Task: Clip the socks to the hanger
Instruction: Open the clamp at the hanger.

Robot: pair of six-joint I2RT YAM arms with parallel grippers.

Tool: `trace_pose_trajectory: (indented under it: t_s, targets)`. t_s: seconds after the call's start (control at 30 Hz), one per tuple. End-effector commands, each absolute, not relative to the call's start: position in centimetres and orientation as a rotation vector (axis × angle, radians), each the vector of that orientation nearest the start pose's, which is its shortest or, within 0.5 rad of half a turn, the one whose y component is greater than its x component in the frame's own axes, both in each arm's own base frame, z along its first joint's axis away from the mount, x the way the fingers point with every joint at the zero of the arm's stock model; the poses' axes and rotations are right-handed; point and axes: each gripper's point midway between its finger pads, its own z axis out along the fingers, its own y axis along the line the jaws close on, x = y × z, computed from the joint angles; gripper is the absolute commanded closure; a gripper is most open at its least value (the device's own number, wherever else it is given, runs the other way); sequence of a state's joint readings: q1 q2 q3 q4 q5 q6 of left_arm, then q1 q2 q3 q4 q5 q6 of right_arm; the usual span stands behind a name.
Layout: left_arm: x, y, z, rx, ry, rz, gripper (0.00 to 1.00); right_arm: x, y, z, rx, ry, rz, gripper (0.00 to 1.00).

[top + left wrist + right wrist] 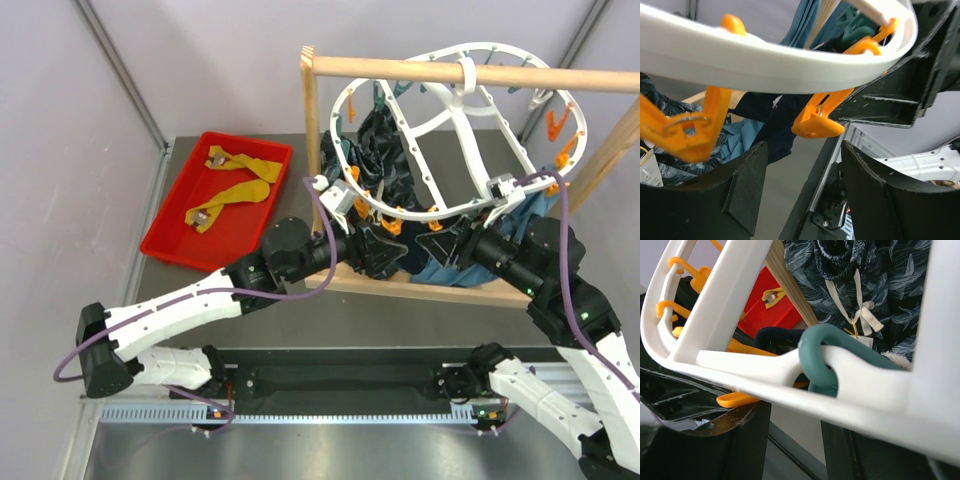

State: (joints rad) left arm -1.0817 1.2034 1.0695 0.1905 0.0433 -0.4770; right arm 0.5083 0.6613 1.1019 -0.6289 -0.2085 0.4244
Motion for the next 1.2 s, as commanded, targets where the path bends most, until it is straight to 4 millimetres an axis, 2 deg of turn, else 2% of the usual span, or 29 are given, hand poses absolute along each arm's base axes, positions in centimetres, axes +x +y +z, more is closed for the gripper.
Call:
trace_pose_trajectory:
  t_s: [0.0,0.1,0.17,0.37,0.47,0.63,0.73,0.8,0.93,1.07,1.17]
  targets:
    - [18.2,-39.5,38.4,0.535,1.447,-1.231,0.34,17.7,16.3,38.0,-0.245,1.742,0.885,0.57]
    - [18.3,-39.6,38.7,0.539,1.419,-1.221,0.35,17.4,16.5,38.1,-0.26,1.741,0.9,0.56]
    - [19.1,-39.4,39.4,0.486,1.393,-1.2,0.42,17.1,16.7,38.2,-0.276,1.742,0.913,0.56]
    - [18.9,-39.9,40.1,0.49,1.348,-1.237,0.5,16.2,17.0,38.5,-0.316,1.742,0.944,0.56]
    - [18.7,-39.7,40.5,0.484,1.321,-1.253,0.57,15.8,16.7,38.3,-0.321,1.746,0.936,0.55]
    - [17.8,-39.6,40.3,0.515,1.309,-1.281,0.76,15.3,16.3,38.3,-0.336,1.754,0.918,0.55]
    - [17.0,-39.3,40.1,0.543,1.297,-1.303,0.8,14.9,16.1,38.3,-0.361,1.763,0.901,0.53]
    - [16.6,-39.2,39.6,0.564,1.301,-1.316,0.8,14.7,15.9,38.1,-0.379,1.775,0.888,0.51]
    - [16.3,-38.6,39.4,0.553,1.305,-1.322,0.72,14.7,15.9,38.1,-0.392,1.78,0.881,0.5]
    - [16.4,-38.0,39.4,0.523,1.306,-1.319,0.58,15.0,16.3,38.3,-0.388,1.771,0.895,0.5]
    - [16.7,-37.3,39.4,0.484,1.3,-1.305,0.53,15.4,16.3,38.5,-0.374,1.766,0.889,0.5]
